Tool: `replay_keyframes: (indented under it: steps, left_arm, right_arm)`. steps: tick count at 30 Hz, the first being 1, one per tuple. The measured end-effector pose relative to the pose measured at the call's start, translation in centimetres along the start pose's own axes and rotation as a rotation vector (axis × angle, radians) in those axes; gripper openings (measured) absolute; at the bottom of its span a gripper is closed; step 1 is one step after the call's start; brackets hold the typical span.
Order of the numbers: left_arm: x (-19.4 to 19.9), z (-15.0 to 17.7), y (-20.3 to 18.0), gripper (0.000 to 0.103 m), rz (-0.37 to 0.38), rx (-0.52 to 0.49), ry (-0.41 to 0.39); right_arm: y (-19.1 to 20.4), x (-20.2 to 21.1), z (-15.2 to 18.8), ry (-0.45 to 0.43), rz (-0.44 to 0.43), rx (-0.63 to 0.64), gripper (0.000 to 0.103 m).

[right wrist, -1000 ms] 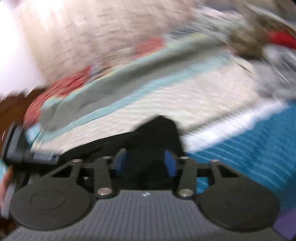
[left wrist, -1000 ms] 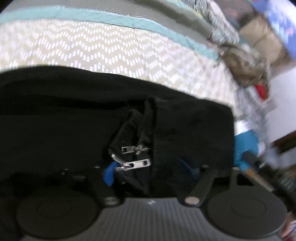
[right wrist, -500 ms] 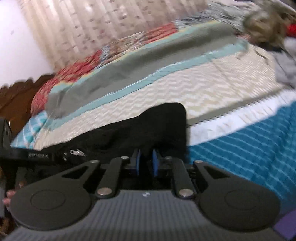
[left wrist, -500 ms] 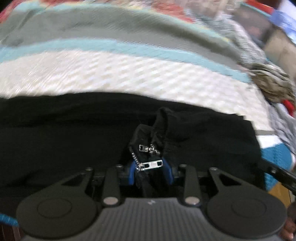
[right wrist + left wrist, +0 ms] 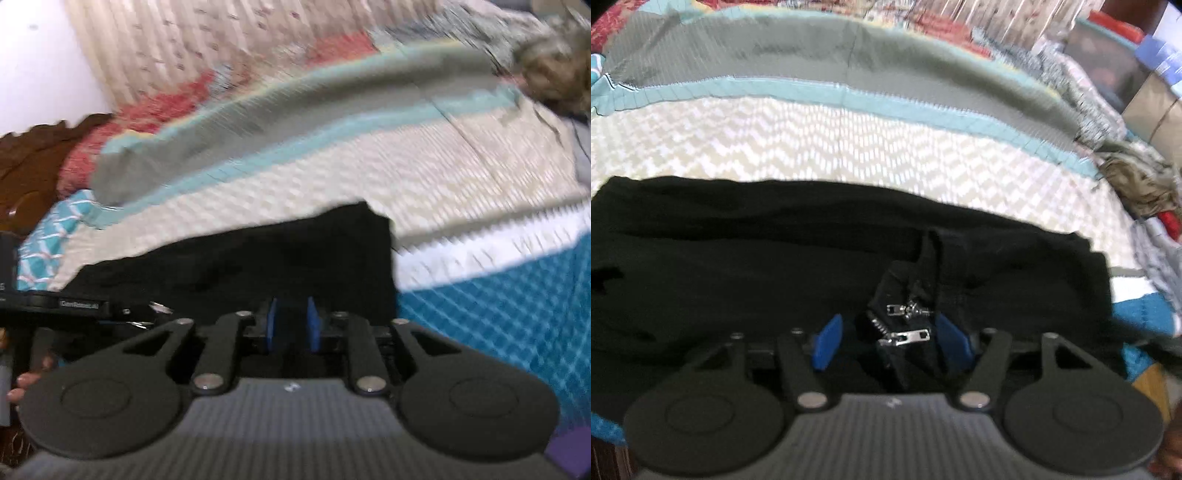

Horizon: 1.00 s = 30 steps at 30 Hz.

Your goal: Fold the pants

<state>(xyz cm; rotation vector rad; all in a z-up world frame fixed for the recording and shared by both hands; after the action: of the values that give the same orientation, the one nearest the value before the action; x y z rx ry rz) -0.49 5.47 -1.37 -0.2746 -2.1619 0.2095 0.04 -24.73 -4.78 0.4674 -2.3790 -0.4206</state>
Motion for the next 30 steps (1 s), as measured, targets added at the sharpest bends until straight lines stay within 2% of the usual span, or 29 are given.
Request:
replay_keyframes:
  steps: [2,4,6,7,8,11,13,17,19,24,25,26,29,30]
  left_arm:
    - [2.3,0.3,1.5,0.058,0.039,0.017,-0.043]
    - [4.9,0.8,3.7,0.058,0.051,0.051,-0.099]
    - [7.3,1.5,6.9,0.061,0.033,0.124,-0.158]
    - [8.1,1.8,8.6,0.066,0.016,0.173,-0.182]
    - [8.9,2.2,10.6,0.075,-0.011,0.233,-0.205]
    - [10.2,3.9,16.3,0.079,-0.126,0.411,-0.254]
    - [10.0,4.4,19.0,0.079,-0.149,0.516,-0.259]
    - [8.3,4.4,22.3,0.086,-0.094,0.651,-0.265]
    - [7.4,4.1,23.4,0.087,-0.079,0.677,-0.264]
    - [4.8,3.0,24.9,0.087,-0.083,0.673,-0.264]
    - [4.4,2.5,24.6,0.081,-0.092,0.654,-0.275]
    - [4.2,2.3,24.2,0.061,-0.103,0.628,-0.283]
    - [4.0,1.7,23.3,0.038,-0.130,0.585,-0.280]
    - [4.4,1.6,22.8,0.035,-0.122,0.567,-0.288]
  right_arm:
    - [0.3,-2.1,0.7,0.083,0.022,0.021,0.031]
    - [-0.2,-4.9,2.1,0.214,0.094,0.023,0.031]
    - [-0.1,-4.6,1.9,0.187,0.093,-0.003,0.033]
    - [0.2,-4.0,1.3,0.166,0.079,-0.005,0.033]
    - [0.7,-3.2,0.8,0.123,0.052,0.001,0.033]
    - [3.4,-1.9,-0.6,0.060,-0.026,0.058,0.033]
    - [5.2,-2.5,-1.0,0.061,-0.070,0.098,0.033]
    - [8.6,-5.5,-0.7,0.130,-0.163,0.110,0.033]
    - [9.8,-6.9,-0.1,0.177,-0.195,0.118,0.033]
    - [11.3,-8.3,1.4,0.266,-0.161,0.153,0.033]
    - [11.2,-8.1,1.4,0.268,-0.157,0.150,0.033]
    - [11.0,-8.0,1.2,0.270,-0.152,0.147,0.033]
    - [11.1,-8.2,1.0,0.280,-0.135,0.147,0.033]
    - [11.2,-8.3,1.0,0.280,-0.130,0.150,0.033]
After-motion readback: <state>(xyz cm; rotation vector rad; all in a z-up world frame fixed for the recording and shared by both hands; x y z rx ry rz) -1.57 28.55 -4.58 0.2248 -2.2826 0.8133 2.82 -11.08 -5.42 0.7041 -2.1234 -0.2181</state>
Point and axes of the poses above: each gripper's, at about its wrist camera, not at the fingertips, and x roughly against the way its jaws point, y to its left, z to its underside, the point moved 2 cm from there along -x, roughly the way its jaws point, and after that the axes turned 2 degrees about -z, right-handed, at the moved point
